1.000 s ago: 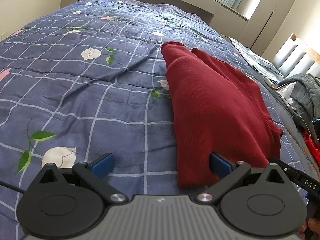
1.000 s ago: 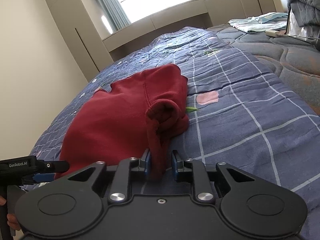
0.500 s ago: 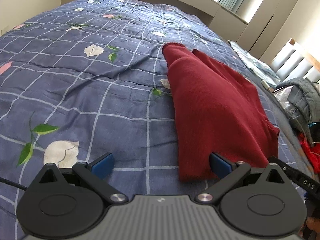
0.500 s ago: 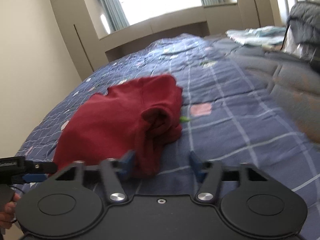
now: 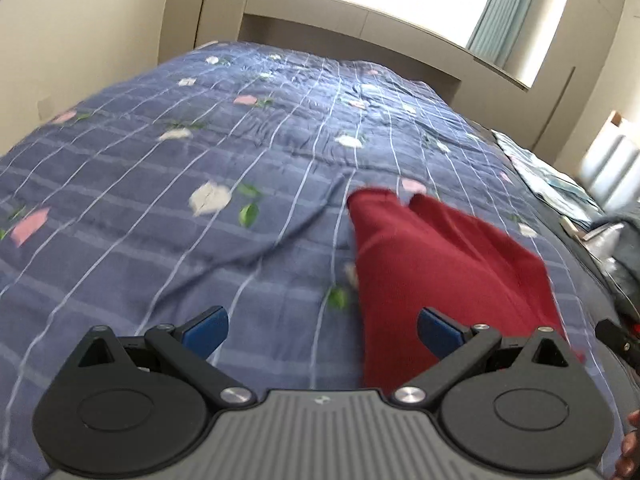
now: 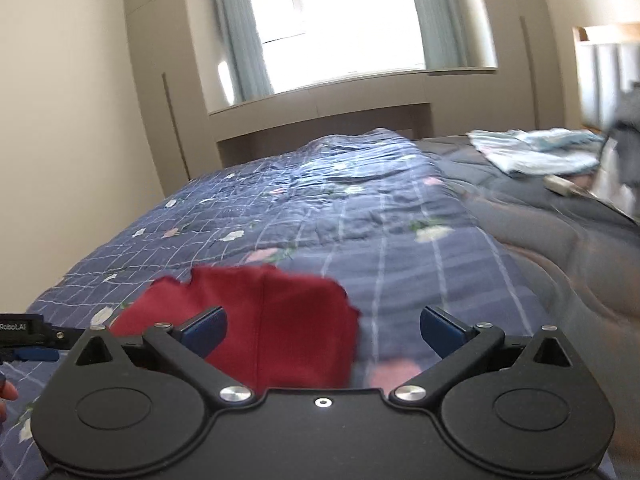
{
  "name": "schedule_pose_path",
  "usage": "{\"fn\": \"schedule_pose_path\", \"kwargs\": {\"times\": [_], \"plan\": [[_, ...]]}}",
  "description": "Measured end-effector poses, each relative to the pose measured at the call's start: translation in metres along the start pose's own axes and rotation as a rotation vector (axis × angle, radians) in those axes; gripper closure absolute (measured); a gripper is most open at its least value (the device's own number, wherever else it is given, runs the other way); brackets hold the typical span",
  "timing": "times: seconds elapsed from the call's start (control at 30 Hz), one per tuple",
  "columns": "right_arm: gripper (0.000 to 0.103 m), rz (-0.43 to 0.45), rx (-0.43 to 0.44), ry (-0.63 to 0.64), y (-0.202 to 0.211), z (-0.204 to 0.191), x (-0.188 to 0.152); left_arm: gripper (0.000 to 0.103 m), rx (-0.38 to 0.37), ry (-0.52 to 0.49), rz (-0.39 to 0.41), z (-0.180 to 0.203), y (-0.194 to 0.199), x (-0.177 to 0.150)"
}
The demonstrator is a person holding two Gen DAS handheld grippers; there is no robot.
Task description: Fold small clothes
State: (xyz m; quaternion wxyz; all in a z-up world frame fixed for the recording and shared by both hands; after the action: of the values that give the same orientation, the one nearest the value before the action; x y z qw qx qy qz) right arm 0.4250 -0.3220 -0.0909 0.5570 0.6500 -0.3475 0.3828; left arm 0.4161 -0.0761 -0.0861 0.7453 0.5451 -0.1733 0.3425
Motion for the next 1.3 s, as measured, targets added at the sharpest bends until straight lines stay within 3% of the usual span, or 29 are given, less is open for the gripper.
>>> {"fn": "schedule_pose_path", "kwargs": {"times": [0.07, 0.17, 0.3, 0.4, 0.5, 0.93, 1.1, 1.3], "plan": [[0.001, -0.008, 0.022, 0.048, -0.028, -0.005, 0.010, 0.000, -0.028, -0.012, 0.012, 0.017, -0.019, 0.013], [0.001, -0.047, -0.016, 0.117, -0.062, -0.006, 0.012, 0.000, -0.053, -0.046, 0.047, 0.037, -0.044, 0.027], [0.001, -0.118, -0.087, 0.166, -0.092, 0.002, -0.007, 0.000, 0.017, -0.081, 0.042, 0.047, -0.082, 0.032], [0.001, -0.141, -0.107, 0.120, -0.102, 0.015, -0.026, 0.000, 0.050, -0.098, 0.024, 0.044, -0.099, 0.023], [0.001, -0.162, -0.075, 0.020, -0.110, 0.027, -0.033, 0.000, 0.042, -0.094, 0.015, 0.039, -0.106, 0.018], [0.001, -0.147, -0.049, -0.022, -0.104, 0.029, -0.033, 0.000, 0.026, -0.068, -0.006, 0.033, -0.113, 0.016], [0.001, -0.112, -0.011, -0.033, -0.072, 0.019, -0.025, 0.001, 0.013, -0.065, 0.009, 0.035, -0.101, 0.021], [0.001, -0.133, 0.070, -0.053, -0.040, 0.001, -0.035, 0.001, -0.045, -0.098, 0.002, 0.041, -0.072, 0.011]]}}
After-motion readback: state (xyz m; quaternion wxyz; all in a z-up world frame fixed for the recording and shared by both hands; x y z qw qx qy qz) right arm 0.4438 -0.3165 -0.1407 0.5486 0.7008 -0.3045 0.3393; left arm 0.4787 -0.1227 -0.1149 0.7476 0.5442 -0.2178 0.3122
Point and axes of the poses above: each gripper's, at about its wrist camera, not at the fingertips, and y roughly against the way its jaws point, z to its right, x to its top, the point moved 8 cm from there along -y, roughly the way its jaws point, and after that the axes turned 8 degrees about y, right-handed, at the moved point
